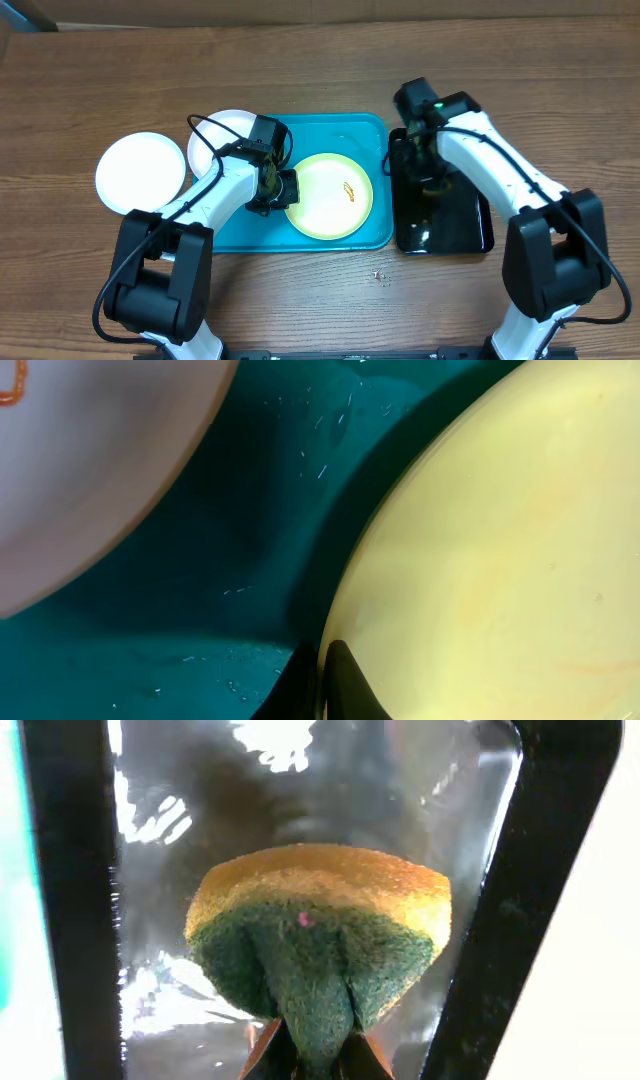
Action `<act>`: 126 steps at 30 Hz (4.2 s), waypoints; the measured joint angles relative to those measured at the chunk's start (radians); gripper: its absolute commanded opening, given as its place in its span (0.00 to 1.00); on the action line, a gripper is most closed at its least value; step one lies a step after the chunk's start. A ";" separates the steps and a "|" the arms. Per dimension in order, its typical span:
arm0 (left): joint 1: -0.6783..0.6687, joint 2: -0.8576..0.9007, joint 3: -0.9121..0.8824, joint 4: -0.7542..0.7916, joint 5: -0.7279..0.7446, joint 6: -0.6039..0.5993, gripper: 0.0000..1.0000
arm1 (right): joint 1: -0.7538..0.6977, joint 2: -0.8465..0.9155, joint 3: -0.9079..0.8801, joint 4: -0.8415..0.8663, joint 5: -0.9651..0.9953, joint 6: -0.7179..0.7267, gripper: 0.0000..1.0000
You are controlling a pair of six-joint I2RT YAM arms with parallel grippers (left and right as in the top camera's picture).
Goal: Clean dirty plates on tray and stack at the side
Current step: 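Move the sponge with the right gripper onto the yellow plate, then scrub the yellow plate with the sponge in the right gripper, then return the sponge to the black tray, release it, raise right gripper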
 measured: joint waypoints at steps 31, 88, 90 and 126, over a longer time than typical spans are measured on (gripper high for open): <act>0.001 0.000 0.000 -0.002 -0.001 -0.006 0.08 | 0.072 -0.004 0.085 -0.023 -0.050 0.151 0.04; 0.001 0.000 0.000 -0.010 -0.010 -0.006 0.09 | 0.349 0.179 0.003 0.278 -0.029 0.180 0.04; 0.006 0.000 0.000 -0.012 -0.016 -0.006 0.10 | 0.346 0.175 0.003 0.276 -0.061 0.181 0.04; 0.013 0.000 0.000 -0.009 -0.008 -0.006 0.16 | -0.183 -0.126 0.026 0.065 -0.818 -0.002 0.04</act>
